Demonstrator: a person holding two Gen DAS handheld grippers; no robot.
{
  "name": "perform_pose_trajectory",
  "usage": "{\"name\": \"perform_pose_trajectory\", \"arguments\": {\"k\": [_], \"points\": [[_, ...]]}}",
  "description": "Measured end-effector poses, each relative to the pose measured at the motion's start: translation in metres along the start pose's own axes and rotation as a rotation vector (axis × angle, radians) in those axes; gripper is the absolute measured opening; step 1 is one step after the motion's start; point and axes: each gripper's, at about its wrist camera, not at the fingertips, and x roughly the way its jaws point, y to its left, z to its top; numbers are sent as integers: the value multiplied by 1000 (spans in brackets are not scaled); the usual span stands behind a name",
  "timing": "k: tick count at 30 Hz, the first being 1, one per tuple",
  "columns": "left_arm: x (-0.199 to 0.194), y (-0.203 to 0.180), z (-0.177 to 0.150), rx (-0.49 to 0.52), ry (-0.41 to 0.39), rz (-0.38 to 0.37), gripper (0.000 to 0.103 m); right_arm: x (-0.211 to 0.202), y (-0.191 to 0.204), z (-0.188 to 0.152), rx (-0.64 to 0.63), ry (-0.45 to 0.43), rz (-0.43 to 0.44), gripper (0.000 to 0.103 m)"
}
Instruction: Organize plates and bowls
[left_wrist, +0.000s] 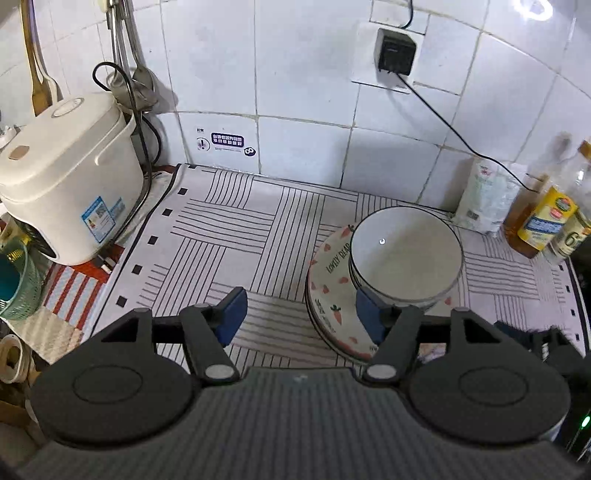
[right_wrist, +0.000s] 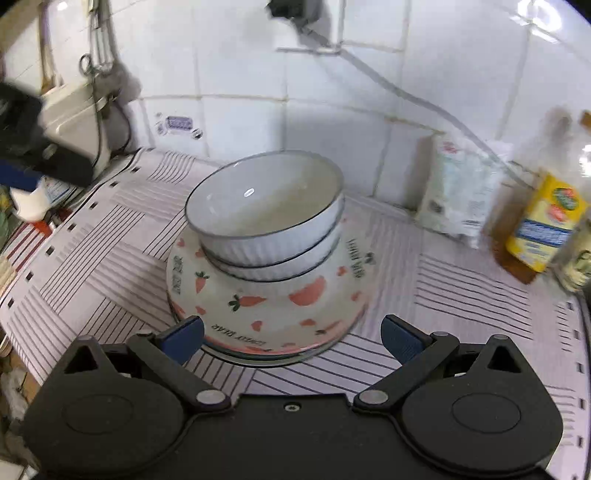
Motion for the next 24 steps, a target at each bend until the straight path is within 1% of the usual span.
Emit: {"name": "perform_pose_trajectory", "arguments": {"k": [2, 4, 6, 7, 9, 10, 12, 14, 17, 21, 24], "points": [[-12, 2, -3, 13, -17, -12, 70, -17, -2, 1, 45, -16, -44, 103], [-26, 4, -6, 28, -28, -25, 73, -35, -3, 2, 65, -31, -64, 103], [-39, 6, -9, 44, -43, -45, 80, -57, -4, 2, 83, -53, -85, 103], [-48, 8, -12, 54, -54, -49, 82, -65, -5, 2, 96, -56, -94, 103], [-61, 8, -16, 69, -68, -49, 90, -84, -9, 3, 128, -47, -79, 103], [-68, 10, -19, 76, -74, -50, 93, -91, -12, 3, 145, -44, -68, 103], [-79, 12, -23, 81, -72, -50, 99, -109, -14, 0, 171, -37, -82, 103], [-87, 14, -27, 85, -50, -41, 101, -125, -13, -3, 168, -49, -107, 103], [-96, 17, -31, 99, -12, -22, 101, -149, -10, -7, 157, -62, -136, 103], [-113, 17, -39, 141, -11, -16, 101, -177, -6, -10, 160, -55, -165, 103], [-124, 17, -42, 150, -1, -24, 101, -195, -2, -11, 156, -57, -190, 103]]}}
